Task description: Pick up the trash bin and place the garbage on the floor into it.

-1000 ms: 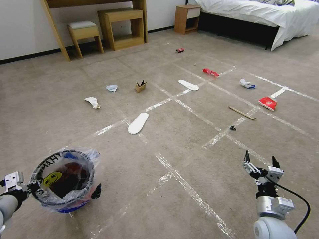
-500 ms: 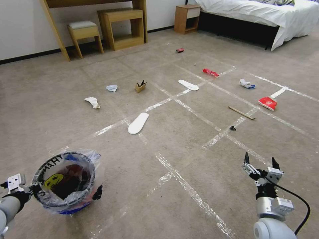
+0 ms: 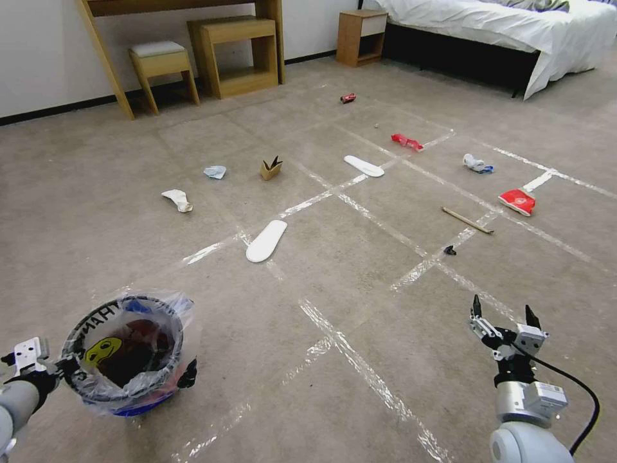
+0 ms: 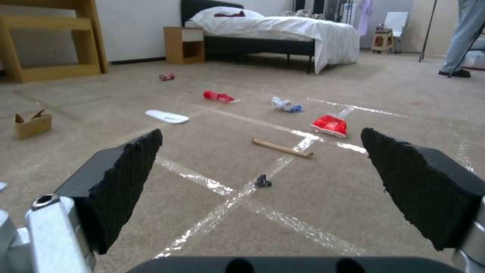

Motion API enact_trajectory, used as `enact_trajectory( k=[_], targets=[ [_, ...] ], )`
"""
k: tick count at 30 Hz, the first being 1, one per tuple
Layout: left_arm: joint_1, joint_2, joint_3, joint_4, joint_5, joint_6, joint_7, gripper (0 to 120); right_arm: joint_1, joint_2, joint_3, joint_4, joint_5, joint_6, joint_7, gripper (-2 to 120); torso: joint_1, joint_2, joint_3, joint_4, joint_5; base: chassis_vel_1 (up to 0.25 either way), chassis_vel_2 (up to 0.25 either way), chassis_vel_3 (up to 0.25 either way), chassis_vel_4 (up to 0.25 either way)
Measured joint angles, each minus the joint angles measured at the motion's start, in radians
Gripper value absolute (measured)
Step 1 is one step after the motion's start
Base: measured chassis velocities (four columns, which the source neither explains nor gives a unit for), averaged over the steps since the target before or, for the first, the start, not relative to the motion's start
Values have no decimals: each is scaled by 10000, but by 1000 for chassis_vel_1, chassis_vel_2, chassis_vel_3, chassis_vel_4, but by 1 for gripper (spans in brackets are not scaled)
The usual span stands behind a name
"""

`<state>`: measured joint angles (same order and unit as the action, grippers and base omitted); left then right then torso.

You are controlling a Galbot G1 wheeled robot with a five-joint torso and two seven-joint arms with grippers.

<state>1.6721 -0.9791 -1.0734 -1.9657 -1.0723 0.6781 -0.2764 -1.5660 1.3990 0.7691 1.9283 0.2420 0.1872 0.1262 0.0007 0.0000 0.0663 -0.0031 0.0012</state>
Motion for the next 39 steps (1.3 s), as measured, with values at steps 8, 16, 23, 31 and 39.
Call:
enact_trajectory(
  k=[8,16,23,31,39],
  targets=[
    [56,-26,-48,-15,25,-14,2,1,-13,-3,-4,18,-5,-13,18,100,0,0,0,2,1,-73,85,73,-68],
    [60,-27,-61,9,38,-27,6,1,10,-1,-20,26,-16,-81,41,100,0,0,0,0,0,-84,83,81,-77],
    [53,-32,-56,55,98,-40,17,1,19,5,-19,26,-20,-90,50,100,0,0,0,1,0,-81,103,88,-96],
    [62,-29,-54,64,104,-49,29,1,9,14,-17,30,-32,-90,56,100,0,0,0,0,0,-89,86,87,-80],
    [65,1,-52,116,110,-62,41,1,7,12,-17,42,-58,-90,57,100,0,0,0,0,0,-78,85,79,-85]
  ],
)
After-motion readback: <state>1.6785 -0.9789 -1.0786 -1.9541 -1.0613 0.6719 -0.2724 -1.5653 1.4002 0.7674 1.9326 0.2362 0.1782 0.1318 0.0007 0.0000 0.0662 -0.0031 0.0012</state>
